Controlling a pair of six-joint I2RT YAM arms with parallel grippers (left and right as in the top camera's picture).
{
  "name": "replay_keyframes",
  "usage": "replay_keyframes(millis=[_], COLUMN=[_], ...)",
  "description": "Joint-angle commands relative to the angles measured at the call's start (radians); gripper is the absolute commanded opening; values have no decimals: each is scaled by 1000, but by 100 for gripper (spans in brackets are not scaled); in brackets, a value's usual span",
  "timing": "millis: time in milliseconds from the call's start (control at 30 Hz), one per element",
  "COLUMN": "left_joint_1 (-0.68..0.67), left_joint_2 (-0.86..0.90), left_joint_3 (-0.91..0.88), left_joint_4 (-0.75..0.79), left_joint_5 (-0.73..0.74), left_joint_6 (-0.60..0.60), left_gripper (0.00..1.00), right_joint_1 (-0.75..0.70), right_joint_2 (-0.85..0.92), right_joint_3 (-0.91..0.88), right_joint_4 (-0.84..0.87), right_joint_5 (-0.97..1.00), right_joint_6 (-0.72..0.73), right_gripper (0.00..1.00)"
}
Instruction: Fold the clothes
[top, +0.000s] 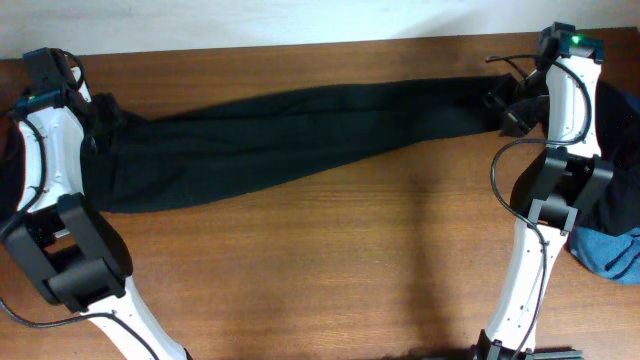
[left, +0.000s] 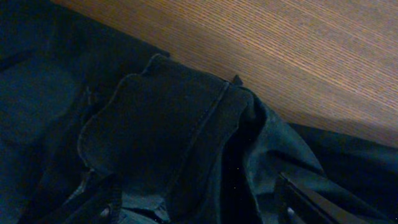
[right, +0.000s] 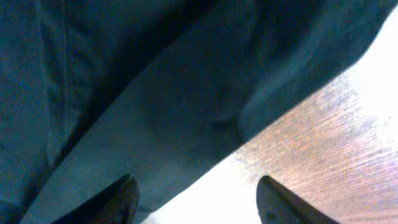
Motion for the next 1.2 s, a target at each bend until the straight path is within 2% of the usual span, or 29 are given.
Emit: replay_keyframes(millis=[0, 300, 433, 533, 900, 967, 1067, 1167], left_joint_1=[-3, -3, -3, -3, -3, -3, -3, -3], left_joint_2=[12, 12, 12, 12, 12, 12, 12, 12], left_joint_3=[0, 0, 0, 0, 0, 0, 0, 0], left_joint_4=[3, -1, -1, -2, -6, -8, -8, -8], left_joint_5=[-11, -11, -11, -11, -12, -12, -12, -12], left_joint_6=[19, 19, 19, 19, 19, 20, 19, 19], left_gripper=[78, 78, 78, 77, 78, 78, 78, 78], right_joint_1=[9, 32, 41, 41, 42, 42, 42, 42], right_joint_2=[-39, -38, -38, -37, -37, -38, -40, -41], right_joint_3=[-5, -5, -13, -29, -156, -154, -138, -110], right_joint_4=[-7, -1, -2, 6, 115, 125, 130, 122], right_joint_5=[-9, 49, 72, 74, 37, 36, 36, 36], right_joint_6=[43, 93, 175, 230, 236, 223, 185, 160], right_gripper=[67, 66, 66, 61, 51, 46, 26, 22])
